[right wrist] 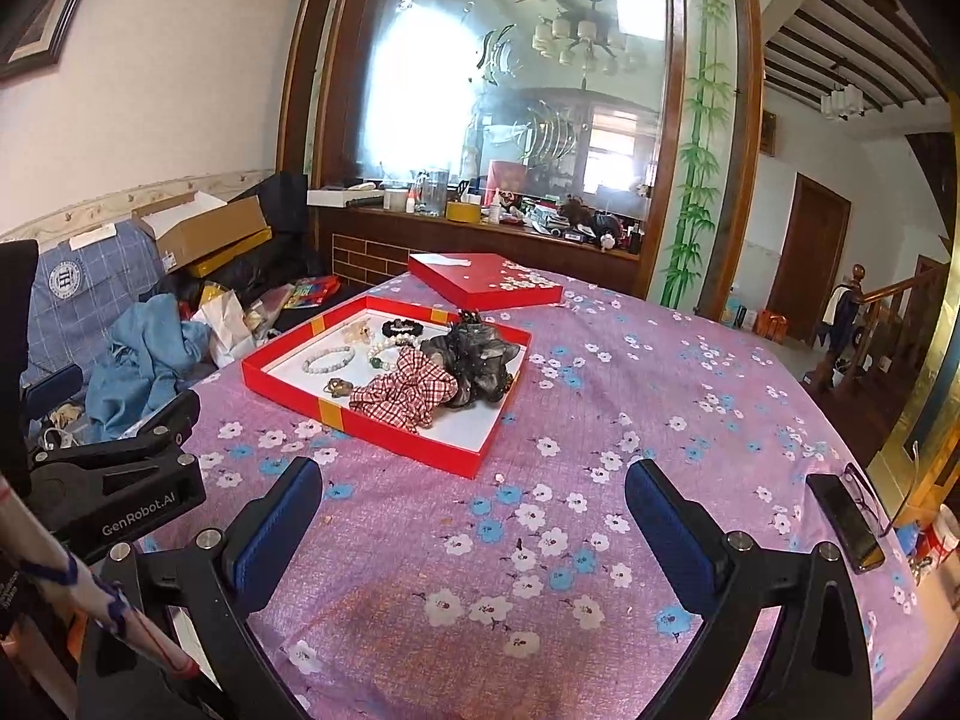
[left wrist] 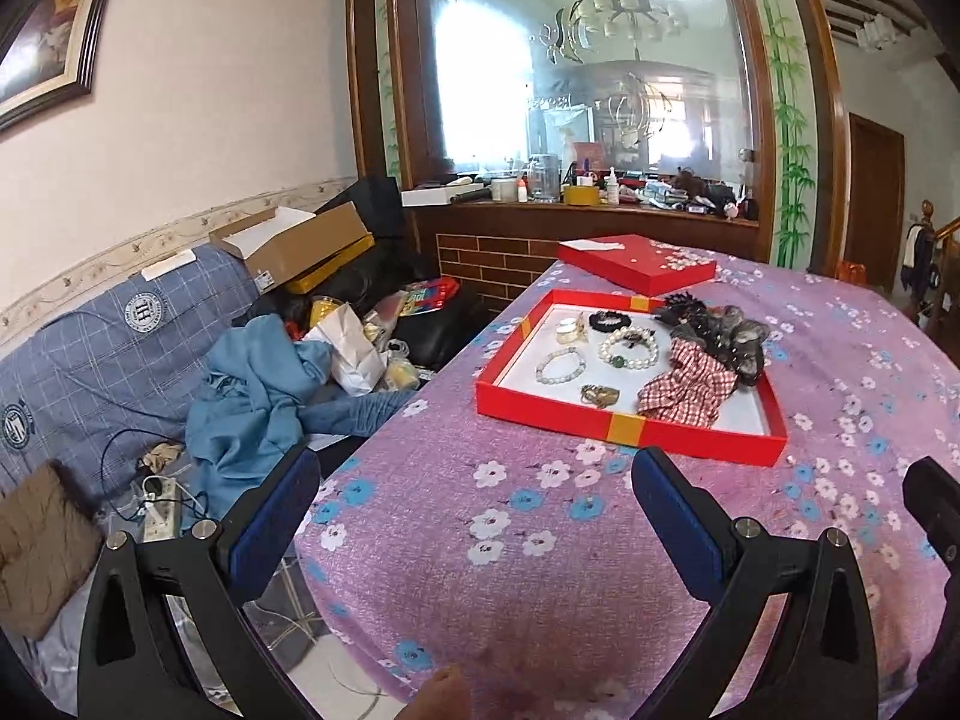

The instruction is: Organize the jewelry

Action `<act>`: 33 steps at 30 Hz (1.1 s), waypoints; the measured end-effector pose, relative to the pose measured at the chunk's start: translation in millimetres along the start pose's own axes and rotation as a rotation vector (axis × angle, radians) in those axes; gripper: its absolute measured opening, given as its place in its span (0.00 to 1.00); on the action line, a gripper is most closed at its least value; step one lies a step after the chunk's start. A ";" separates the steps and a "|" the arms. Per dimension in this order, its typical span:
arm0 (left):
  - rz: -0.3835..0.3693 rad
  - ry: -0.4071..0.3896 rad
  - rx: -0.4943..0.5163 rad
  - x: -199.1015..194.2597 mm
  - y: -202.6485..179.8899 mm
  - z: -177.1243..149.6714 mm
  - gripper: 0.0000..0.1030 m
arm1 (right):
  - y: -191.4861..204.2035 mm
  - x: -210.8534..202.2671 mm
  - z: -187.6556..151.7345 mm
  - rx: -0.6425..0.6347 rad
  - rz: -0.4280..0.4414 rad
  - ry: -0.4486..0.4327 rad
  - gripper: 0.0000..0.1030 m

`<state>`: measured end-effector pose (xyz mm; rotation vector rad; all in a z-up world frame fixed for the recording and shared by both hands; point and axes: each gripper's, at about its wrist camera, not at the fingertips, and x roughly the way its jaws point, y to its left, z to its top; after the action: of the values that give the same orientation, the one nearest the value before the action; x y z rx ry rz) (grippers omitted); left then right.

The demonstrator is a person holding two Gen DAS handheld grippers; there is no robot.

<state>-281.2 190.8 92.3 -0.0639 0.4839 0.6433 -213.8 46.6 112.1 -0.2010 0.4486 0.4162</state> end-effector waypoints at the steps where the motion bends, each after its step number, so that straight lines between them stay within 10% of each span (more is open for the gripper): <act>1: 0.004 0.004 0.003 0.9 -0.7 -0.9 1.00 | 0.8 0.5 -0.1 -0.003 0.000 0.003 1.00; 33: 0.100 0.018 0.041 4.9 3.7 -8.6 1.00 | 10.9 7.9 -4.3 -0.049 -0.018 0.050 1.00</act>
<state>-283.6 194.7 82.8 -0.0064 0.5204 0.7307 -213.6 58.0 103.6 -0.2636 0.4853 0.4055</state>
